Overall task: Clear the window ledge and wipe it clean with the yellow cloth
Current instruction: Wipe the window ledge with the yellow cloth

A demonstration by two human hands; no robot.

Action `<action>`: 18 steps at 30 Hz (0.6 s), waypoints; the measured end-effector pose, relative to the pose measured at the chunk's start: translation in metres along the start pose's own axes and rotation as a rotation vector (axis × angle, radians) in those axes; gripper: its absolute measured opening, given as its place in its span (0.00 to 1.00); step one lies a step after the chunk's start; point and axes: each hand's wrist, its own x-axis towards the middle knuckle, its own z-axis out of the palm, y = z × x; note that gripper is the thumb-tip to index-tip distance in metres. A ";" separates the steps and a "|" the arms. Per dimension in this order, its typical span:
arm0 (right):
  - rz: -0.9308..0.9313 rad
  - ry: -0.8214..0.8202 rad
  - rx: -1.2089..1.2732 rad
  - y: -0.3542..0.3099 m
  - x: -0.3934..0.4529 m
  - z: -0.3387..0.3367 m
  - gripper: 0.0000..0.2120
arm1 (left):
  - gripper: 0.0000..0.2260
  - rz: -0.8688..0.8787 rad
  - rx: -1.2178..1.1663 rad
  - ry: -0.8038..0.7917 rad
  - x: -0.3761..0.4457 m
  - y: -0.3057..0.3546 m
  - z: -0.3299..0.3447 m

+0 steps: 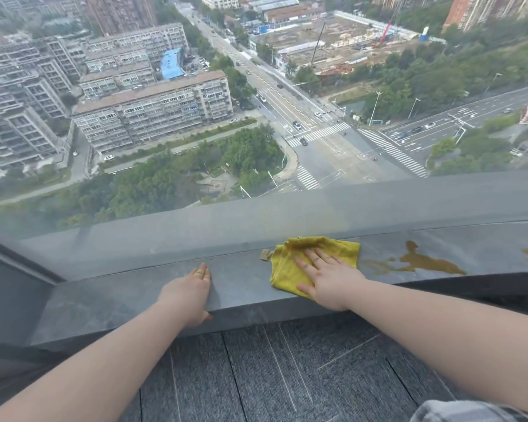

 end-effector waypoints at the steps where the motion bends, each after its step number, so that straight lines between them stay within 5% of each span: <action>1: 0.027 -0.001 0.009 0.007 -0.002 -0.002 0.32 | 0.43 -0.002 0.002 0.000 -0.001 -0.001 0.000; 10: 0.135 0.007 0.082 0.032 -0.021 0.001 0.33 | 0.44 -0.054 0.091 -0.050 -0.002 0.009 -0.027; 18: 0.209 0.008 0.106 0.069 -0.037 0.005 0.32 | 0.33 0.339 -0.005 0.209 0.032 0.133 -0.074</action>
